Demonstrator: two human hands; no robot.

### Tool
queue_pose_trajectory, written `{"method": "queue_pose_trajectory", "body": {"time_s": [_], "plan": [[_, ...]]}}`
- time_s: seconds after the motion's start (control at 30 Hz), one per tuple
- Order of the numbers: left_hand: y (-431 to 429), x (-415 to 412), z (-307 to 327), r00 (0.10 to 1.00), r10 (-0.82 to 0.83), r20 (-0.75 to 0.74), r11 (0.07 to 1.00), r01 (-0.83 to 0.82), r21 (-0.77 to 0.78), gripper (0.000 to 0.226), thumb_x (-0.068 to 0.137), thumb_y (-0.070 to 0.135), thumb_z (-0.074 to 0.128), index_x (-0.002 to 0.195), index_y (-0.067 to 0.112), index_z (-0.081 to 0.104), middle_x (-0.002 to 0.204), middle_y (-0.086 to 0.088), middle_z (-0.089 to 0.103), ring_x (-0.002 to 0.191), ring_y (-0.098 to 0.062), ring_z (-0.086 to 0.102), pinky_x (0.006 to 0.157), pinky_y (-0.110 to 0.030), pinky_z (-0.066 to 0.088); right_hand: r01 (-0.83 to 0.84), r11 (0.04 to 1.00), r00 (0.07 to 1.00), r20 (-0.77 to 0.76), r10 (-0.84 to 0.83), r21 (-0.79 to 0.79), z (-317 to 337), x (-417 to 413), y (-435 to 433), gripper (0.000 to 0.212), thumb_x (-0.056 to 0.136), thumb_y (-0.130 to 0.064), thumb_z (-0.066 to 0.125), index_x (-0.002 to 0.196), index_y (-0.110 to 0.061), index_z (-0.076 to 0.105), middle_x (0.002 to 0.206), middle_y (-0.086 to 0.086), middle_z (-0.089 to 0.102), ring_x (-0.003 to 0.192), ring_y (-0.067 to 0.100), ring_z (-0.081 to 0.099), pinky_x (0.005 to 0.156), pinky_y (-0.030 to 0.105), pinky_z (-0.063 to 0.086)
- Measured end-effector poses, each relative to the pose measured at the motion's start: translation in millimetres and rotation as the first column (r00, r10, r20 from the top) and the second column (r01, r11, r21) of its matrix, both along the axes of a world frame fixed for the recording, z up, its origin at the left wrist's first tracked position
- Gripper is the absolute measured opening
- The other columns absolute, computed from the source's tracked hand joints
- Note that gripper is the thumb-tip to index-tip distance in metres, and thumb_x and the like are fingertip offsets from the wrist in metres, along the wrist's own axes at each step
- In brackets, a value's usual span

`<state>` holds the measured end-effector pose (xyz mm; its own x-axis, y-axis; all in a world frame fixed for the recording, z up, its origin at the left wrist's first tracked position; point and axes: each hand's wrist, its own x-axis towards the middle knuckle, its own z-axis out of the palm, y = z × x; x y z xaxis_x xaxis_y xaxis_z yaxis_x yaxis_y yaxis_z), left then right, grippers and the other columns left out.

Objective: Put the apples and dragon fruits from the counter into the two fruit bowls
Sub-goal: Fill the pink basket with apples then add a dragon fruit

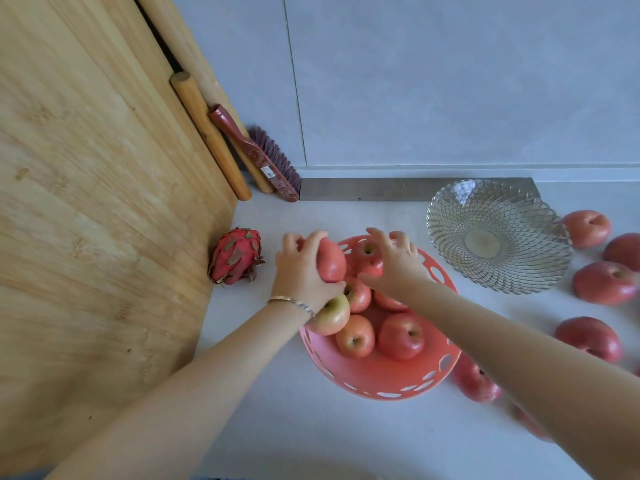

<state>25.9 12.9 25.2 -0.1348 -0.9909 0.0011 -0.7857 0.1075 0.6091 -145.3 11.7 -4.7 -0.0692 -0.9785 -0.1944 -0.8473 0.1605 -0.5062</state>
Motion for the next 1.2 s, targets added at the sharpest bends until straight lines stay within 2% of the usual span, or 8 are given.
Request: {"method": "queue_pose_trajectory", "body": {"time_s": [0.13,0.27,0.37,0.63,0.77,0.9,1.07,1.2], "plan": [[-8.6,-22.5,-10.4,0.993,-0.022,0.112,0.994,0.01,0.108,0.076,0.062,0.027,0.077,0.128,0.031,0.04,0.127,-0.007,0.029,0.11,-0.034,0.038,0.088,-0.038,0.042,0.013,1.0,0.998,-0.056,-0.012,0.025,-9.5,2.1,-12.7,0.088,0.059,-0.046,0.077,0.134,-0.026,0.035,0.133,0.009,0.03,0.116,0.036,0.045,0.086,0.041,0.043],[-11.1,-26.4,-17.4,0.977,-0.069,0.202,0.992,0.046,0.12,0.076,0.066,0.025,0.074,0.13,0.031,0.035,0.131,-0.007,0.025,0.112,-0.032,0.033,0.081,-0.039,0.045,0.017,1.0,0.999,0.032,-0.018,0.021,-13.3,1.8,-14.0,0.075,0.055,-0.041,0.08,0.117,-0.015,0.047,0.127,0.01,0.032,0.102,0.037,0.054,0.08,0.041,0.049],[-10.7,-26.7,-21.7,0.972,-0.102,0.214,0.99,0.079,0.113,0.078,0.068,0.023,0.073,0.133,0.036,0.032,0.135,-0.004,0.021,0.116,-0.029,0.031,0.082,-0.037,0.047,-0.006,0.999,1.0,0.012,0.007,-0.043,-15.3,-2.4,-10.5,0.072,0.054,-0.038,0.079,0.114,-0.014,0.049,0.126,0.01,0.035,0.101,0.036,0.053,0.073,0.035,0.044],[-10.9,-36.0,-33.7,0.969,-0.164,0.184,0.982,0.143,0.123,0.077,0.072,0.021,0.066,0.136,0.04,0.027,0.146,-0.002,0.015,0.128,-0.03,0.023,0.093,-0.04,0.046,0.033,0.994,0.999,0.02,-0.032,-0.104,-10.9,-14.2,0.6,0.073,0.063,-0.038,0.076,0.124,-0.01,0.046,0.125,0.013,0.04,0.108,0.036,0.049,0.083,0.042,0.044],[-12.6,-32.5,-37.4,0.968,-0.174,0.18,0.982,0.157,0.105,0.076,0.078,0.036,0.062,0.141,0.035,0.021,0.149,0.0,0.016,0.13,-0.029,0.023,0.095,-0.039,0.042,0.01,0.998,1.0,0.001,-0.01,-0.063,-8.5,-13.7,-1.2,0.077,0.068,-0.039,0.074,0.131,-0.011,0.04,0.128,0.013,0.038,0.111,0.037,0.047,0.088,0.046,0.046],[-11.6,-36.6,-36.4,0.973,-0.138,0.185,0.986,0.118,0.116,0.084,0.079,0.034,0.064,0.143,0.014,0.015,0.155,-0.005,0.009,0.134,-0.031,0.02,0.108,-0.036,0.028,-0.025,1.0,0.998,-0.054,0.024,-0.014,-7.2,-14.7,-0.9,0.083,0.072,-0.037,0.072,0.139,-0.013,0.029,0.133,0.012,0.035,0.116,0.035,0.043,0.093,0.046,0.043],[-20.4,-31.7,-25.7,0.942,-0.231,0.242,0.946,0.16,0.281,0.084,0.08,0.033,0.062,0.143,0.02,0.009,0.156,-0.006,-0.003,0.14,-0.032,0.01,0.107,-0.043,0.032,-0.061,0.992,0.973,-0.216,0.084,0.113,-6.2,-9.8,0.9,0.098,0.075,-0.027,0.069,0.146,-0.019,0.002,0.14,0.013,0.021,0.125,0.037,0.036,0.097,0.044,0.042],[-28.1,-25.9,-9.4,0.945,-0.286,0.162,0.885,0.195,0.424,0.092,0.079,0.035,0.064,0.146,0.023,0.002,0.156,-0.008,-0.006,0.143,-0.03,0.005,0.114,-0.041,0.018,-0.03,0.985,0.969,-0.238,0.07,0.169,1.7,-9.9,4.4,0.101,0.074,-0.027,0.068,0.146,-0.02,-0.003,0.148,0.013,0.01,0.131,0.037,0.028,0.104,0.044,0.035]]}}
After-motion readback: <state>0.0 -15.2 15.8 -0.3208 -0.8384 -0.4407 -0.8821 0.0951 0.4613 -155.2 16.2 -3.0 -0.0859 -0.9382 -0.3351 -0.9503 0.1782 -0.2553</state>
